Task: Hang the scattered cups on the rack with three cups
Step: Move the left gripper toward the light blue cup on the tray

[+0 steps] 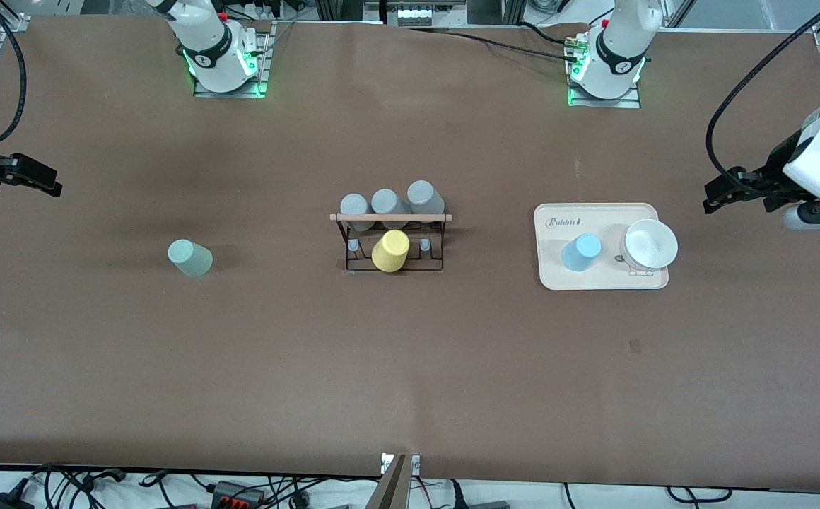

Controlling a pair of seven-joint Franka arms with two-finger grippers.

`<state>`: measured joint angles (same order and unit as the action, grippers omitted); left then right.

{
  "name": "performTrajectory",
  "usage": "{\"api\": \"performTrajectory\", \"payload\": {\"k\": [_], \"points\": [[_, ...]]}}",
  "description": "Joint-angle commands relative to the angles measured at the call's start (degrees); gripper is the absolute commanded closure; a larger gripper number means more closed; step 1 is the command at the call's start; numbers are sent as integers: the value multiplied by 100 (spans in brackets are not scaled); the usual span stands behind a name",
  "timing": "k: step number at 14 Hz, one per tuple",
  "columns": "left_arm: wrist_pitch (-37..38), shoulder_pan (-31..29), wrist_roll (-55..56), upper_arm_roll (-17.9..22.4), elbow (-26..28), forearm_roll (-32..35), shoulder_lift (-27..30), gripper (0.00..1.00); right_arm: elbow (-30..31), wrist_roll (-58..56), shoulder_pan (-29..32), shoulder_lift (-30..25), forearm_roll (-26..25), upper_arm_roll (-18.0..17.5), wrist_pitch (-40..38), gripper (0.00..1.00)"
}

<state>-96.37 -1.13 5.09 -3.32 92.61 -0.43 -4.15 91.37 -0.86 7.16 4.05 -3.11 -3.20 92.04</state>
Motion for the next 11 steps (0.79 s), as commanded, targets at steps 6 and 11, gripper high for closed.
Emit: {"api": "performTrajectory", "payload": {"k": [6,11], "points": [[-31,473,-70,-116,-437,52,-1385,0,56,-45,-100,219,20,-6,-915,0],[-311,596,-79,-169,-289,-123,-2054,0,180,-45,-144,202,21,-14,-942,0]]}}
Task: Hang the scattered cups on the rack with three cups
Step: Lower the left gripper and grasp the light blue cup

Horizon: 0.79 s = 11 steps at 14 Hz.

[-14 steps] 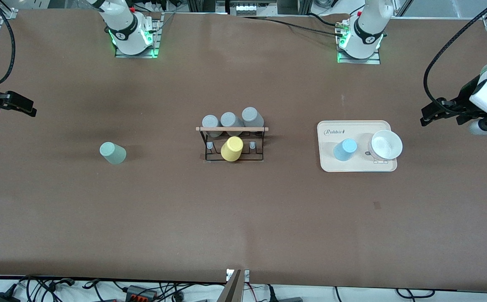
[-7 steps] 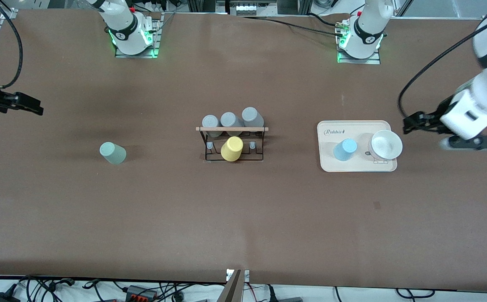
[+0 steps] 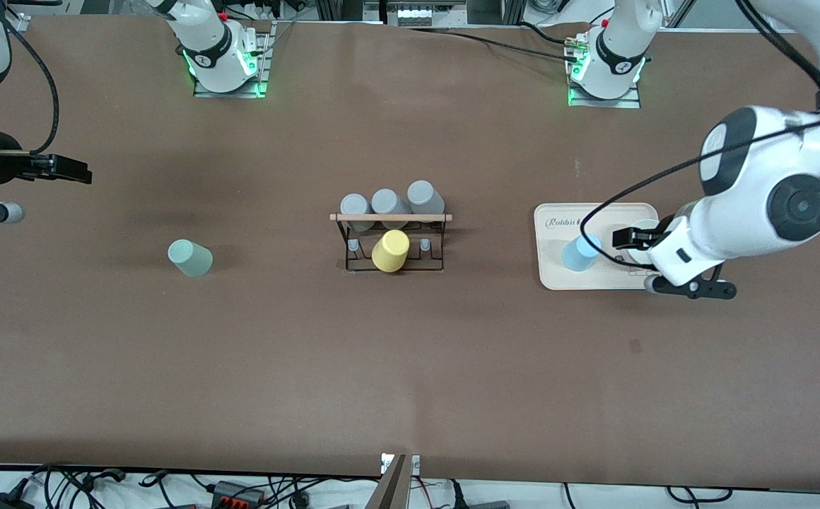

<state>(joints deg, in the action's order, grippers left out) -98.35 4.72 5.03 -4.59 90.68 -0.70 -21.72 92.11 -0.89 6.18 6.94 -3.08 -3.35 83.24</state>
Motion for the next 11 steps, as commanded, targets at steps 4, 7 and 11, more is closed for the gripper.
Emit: {"api": "performTrajectory", "payload": {"k": [4,7,11], "points": [[-1236,-42,-72,-332,852,-97,-359,0,97,-26,-134,-70,18,1,-54,0],[-2063,-103,-81,-359,1451,-71,-333,0,88,-34,-117,-70,18,1,-80,0],[-2259,-138,-72,-359,1873,-62,-298,0,114,-43,-143,-70,9,1,-300,0]]}}
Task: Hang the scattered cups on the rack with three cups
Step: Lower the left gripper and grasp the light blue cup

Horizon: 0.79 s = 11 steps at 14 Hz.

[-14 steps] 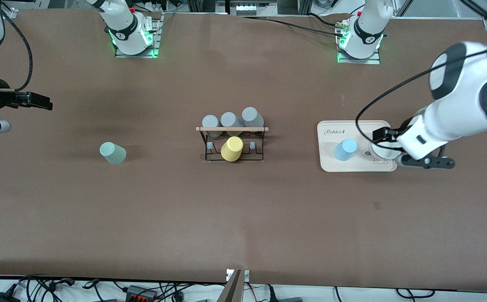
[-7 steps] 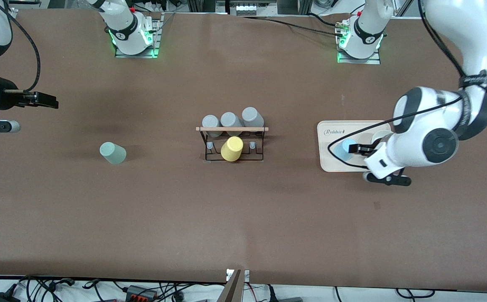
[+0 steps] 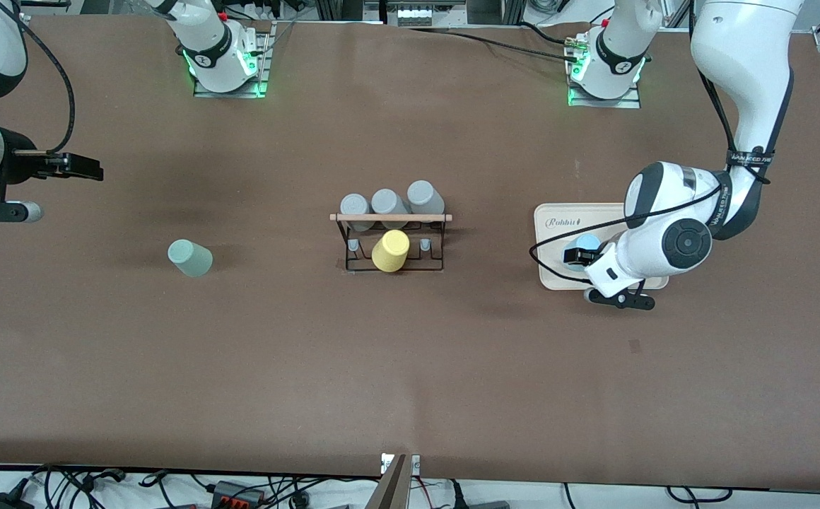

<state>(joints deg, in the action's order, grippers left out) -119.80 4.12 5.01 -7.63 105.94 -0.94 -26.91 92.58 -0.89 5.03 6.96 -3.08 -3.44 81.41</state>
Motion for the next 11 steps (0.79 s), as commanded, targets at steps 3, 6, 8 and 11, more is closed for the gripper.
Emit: {"api": "performTrajectory", "payload": {"k": [3,6,8,11], "points": [[-367,-104,-79,-64,768,-38,431,0,67,-8,-212,-72,9,10,-152,0],[-841,-122,-79,-64,1191,-47,642,0,120,-34,-213,-72,9,10,-152,0],[-1123,-166,-79,-64,1358,-38,652,0,146,-43,-213,-72,9,10,-195,0],[-1353,-157,-70,-72,1543,-47,625,0,234,-43,-222,-72,9,10,-204,0]]}}
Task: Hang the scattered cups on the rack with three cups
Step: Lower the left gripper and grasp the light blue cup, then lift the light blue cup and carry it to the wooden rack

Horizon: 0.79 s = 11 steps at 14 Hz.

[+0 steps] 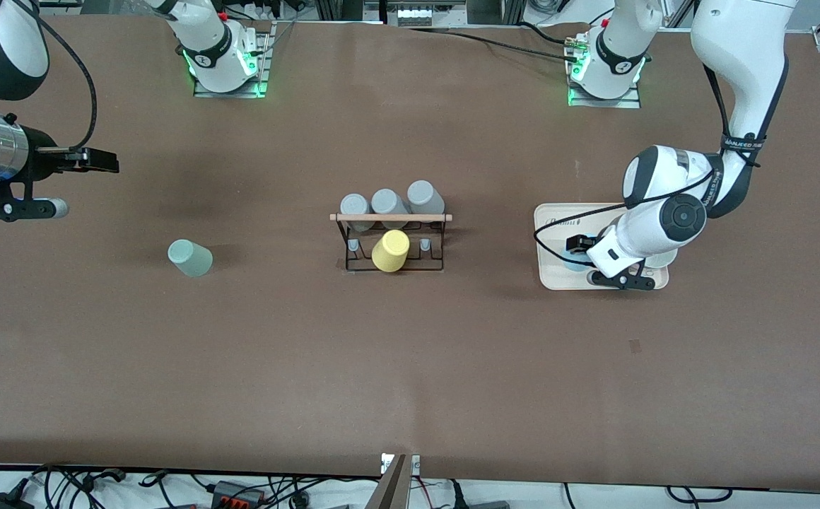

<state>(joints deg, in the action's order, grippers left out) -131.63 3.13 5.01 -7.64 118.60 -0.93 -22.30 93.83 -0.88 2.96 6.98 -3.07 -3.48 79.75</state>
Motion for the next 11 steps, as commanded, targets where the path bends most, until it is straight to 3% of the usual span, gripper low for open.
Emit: {"api": "performTrajectory", "payload": {"k": [1,6,7,11], "points": [[-170,-58,-70,-71,277,-47,156,0,109,-43,-15,-74,9,14,-4,0],[-152,-41,-44,-150,269,-47,77,0,65,-8,11,-74,35,22,146,0],[-143,-32,-35,-150,269,-47,51,9,65,-8,20,-74,35,22,137,0],[-99,3,-9,-150,242,-47,-11,28,65,0,20,-74,35,22,172,0]]}}
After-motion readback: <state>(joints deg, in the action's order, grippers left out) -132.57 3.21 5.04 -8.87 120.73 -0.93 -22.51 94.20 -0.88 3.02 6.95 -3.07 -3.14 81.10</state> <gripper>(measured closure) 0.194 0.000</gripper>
